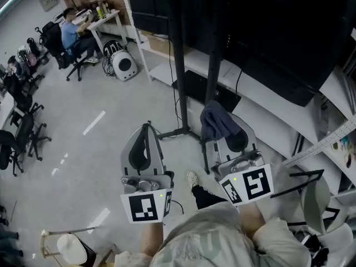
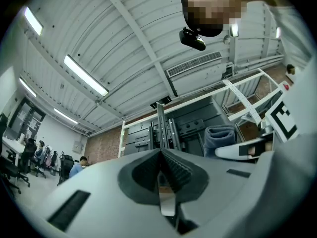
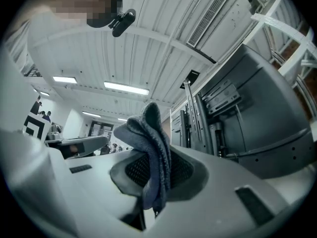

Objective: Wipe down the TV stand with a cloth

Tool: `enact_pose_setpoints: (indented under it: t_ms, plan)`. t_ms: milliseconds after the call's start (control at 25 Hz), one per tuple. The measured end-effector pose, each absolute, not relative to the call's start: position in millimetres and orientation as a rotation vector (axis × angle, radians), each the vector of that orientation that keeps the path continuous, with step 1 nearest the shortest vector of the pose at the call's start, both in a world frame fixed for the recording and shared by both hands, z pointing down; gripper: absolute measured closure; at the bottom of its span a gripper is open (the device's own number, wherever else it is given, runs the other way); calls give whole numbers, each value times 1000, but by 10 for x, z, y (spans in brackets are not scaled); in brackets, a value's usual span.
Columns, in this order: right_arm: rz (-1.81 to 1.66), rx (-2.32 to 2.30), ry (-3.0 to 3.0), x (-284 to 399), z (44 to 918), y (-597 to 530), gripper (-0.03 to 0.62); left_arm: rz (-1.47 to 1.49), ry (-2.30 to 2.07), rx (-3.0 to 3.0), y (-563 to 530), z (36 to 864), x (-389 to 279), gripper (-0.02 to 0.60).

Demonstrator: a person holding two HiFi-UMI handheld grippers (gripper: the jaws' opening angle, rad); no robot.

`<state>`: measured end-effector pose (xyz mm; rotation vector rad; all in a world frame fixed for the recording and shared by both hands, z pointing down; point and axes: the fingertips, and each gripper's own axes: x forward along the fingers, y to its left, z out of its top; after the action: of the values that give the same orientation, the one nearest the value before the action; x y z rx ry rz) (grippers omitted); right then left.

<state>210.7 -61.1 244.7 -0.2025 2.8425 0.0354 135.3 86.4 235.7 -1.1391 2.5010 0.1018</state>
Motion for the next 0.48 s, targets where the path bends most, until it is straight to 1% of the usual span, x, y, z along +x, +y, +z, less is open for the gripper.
enact_pose_setpoints:
  t_ms: [240, 480]
  plan:
    - [65, -129, 2860, 1020, 2248, -1129, 535, 120, 2471, -1135, 178, 2034, 395, 566]
    - [140, -101, 2849, 267, 2107, -1535, 536, 128, 2433, -1168, -415, 1865, -258, 566]
